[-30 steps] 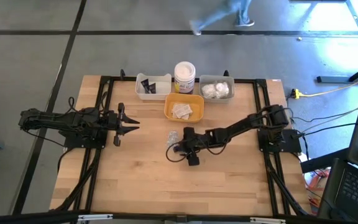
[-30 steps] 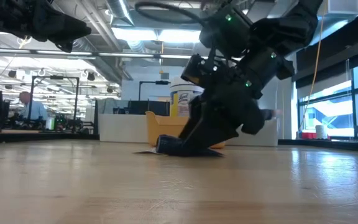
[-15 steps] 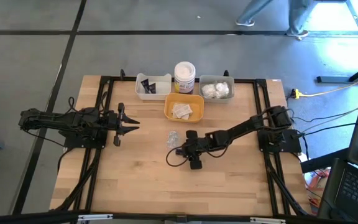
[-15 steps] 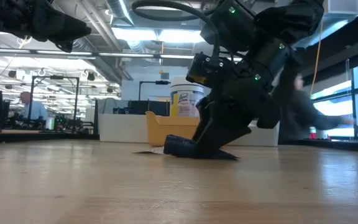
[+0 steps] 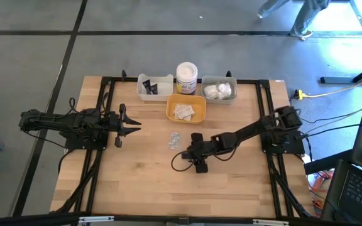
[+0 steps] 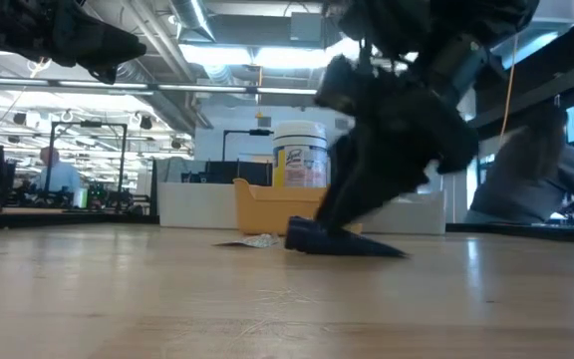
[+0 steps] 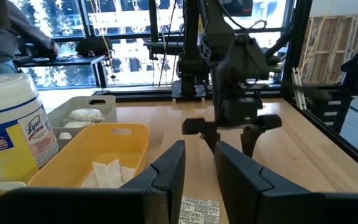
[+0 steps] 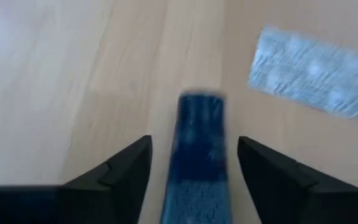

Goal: Pick & Place Travel size toiletries
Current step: Put the blue shave cream into the white bin

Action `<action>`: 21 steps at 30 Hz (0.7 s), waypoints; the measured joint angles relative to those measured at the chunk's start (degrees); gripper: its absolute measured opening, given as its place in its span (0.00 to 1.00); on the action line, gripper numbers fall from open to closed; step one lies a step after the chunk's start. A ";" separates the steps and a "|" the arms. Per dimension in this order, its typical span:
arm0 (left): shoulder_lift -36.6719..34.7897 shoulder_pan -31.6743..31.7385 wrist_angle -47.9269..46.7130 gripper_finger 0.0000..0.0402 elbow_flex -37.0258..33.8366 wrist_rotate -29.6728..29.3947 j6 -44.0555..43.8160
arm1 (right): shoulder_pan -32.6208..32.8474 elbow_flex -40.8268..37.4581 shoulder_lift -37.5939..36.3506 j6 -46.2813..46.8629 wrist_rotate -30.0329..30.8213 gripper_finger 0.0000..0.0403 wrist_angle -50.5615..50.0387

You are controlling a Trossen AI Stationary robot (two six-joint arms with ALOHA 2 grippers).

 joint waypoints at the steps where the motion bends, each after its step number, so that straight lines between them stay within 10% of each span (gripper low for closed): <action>1: 0.01 0.01 -0.01 0.21 0.00 0.00 0.00 | -0.02 0.06 -0.47 0.32 0.15 0.61 0.56; 13: 0.01 0.01 0.00 0.21 0.02 0.00 0.00 | -0.11 5.64 0.61 0.01 1.32 0.70 2.82; 21: 0.01 0.02 0.02 0.21 0.04 -0.04 0.02 | -0.20 16.24 4.86 -0.43 3.04 0.67 -13.73</action>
